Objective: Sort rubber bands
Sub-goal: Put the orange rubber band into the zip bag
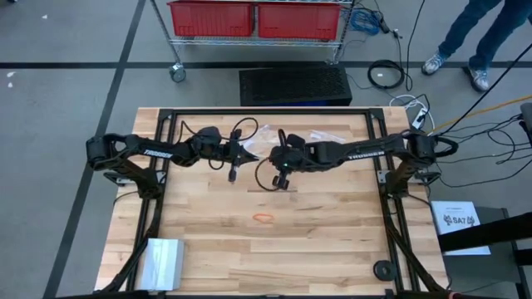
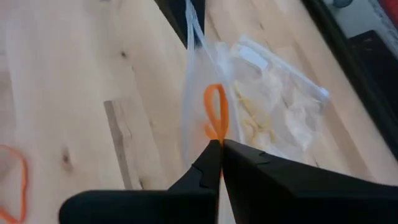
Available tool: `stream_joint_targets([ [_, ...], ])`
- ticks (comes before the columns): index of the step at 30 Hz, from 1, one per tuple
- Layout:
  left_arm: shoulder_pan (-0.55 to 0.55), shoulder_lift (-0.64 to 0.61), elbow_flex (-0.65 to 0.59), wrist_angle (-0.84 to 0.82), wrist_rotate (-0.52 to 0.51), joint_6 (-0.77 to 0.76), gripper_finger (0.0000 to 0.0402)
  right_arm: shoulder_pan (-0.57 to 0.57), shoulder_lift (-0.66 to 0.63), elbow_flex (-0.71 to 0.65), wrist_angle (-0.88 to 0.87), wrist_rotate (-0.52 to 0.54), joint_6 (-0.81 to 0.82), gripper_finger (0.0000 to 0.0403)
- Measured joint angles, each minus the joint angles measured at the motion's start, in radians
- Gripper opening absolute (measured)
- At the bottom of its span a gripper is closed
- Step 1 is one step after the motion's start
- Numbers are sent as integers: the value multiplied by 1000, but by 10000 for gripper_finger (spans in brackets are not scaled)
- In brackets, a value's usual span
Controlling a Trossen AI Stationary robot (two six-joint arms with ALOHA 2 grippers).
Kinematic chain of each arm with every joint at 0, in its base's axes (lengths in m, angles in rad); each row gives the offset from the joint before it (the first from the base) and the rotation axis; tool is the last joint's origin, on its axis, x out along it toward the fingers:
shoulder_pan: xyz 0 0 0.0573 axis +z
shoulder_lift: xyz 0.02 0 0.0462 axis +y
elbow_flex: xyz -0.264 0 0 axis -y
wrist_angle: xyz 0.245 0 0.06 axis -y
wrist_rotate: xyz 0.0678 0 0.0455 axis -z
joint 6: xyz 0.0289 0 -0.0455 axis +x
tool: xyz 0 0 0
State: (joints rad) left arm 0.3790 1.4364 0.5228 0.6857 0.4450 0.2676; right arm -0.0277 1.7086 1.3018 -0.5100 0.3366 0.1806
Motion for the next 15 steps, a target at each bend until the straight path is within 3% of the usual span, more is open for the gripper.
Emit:
stream_joint_targets([
  [8,0,0,0,0,1,0,8,-43,19,0,58,-82,-9,9],
  [15,0,0,0,1,3,0,8,-43,17,33,52,-82,-3,89],
])
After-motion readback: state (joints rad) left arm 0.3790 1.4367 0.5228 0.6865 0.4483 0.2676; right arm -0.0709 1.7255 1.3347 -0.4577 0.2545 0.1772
